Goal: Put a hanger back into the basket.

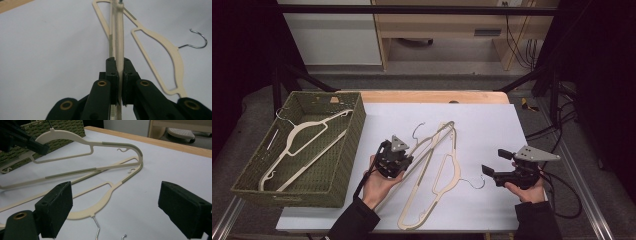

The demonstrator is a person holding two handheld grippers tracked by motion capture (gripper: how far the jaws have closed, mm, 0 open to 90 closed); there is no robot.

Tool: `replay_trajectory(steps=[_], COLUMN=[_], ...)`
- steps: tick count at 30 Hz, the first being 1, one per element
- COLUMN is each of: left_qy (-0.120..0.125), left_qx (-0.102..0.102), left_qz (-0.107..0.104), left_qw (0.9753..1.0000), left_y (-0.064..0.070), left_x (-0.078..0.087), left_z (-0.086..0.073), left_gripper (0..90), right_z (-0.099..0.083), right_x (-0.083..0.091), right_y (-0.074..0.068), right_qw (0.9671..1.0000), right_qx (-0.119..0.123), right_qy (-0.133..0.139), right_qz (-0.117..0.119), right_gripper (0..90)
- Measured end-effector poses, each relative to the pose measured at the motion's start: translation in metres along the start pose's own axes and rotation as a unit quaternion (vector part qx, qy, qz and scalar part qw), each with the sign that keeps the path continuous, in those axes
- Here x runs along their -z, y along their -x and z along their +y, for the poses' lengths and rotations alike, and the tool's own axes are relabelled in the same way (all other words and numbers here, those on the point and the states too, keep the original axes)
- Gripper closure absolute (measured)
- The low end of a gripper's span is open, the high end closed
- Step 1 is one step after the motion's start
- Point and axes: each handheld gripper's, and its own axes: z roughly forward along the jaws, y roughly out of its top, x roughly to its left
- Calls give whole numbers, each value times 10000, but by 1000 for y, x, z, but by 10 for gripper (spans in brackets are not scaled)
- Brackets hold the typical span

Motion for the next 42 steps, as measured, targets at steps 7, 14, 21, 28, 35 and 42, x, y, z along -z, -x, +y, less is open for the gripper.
replay_trajectory(steps=[7, 14, 21, 28, 35, 42], left_qy=[257, 523, 711, 865, 1068, 1104], left_qx=[18, -204, -397, -441, -429, -303], left_qz=[27, -167, -305, -319, -343, -245], left_qw=[9997, 9983, 9962, 9948, 9928, 9931], left_y=[-12, -19, -27, -45, -69, -97], left_x=[24, 58, 91, 125, 155, 171], left_z=[3, 14, 24, 33, 37, 32], left_gripper=[860, 860, 860, 860, 860, 860], right_z=[0, 1, 2, 2, 2, 1], right_x=[1, 5, 7, 7, 9, 9], right_y=[0, 1, 0, 0, 0, 0], right_qw=[10000, 10000, 9999, 9999, 9998, 9998], right_qx=[0, -4, -38, -8, 3, -1], right_qy=[-3, 52, 125, 124, 182, 168], right_qz=[27, -15, -29, -57, -73, -124], right_gripper=[125, 112, 92, 68, 44, 33])
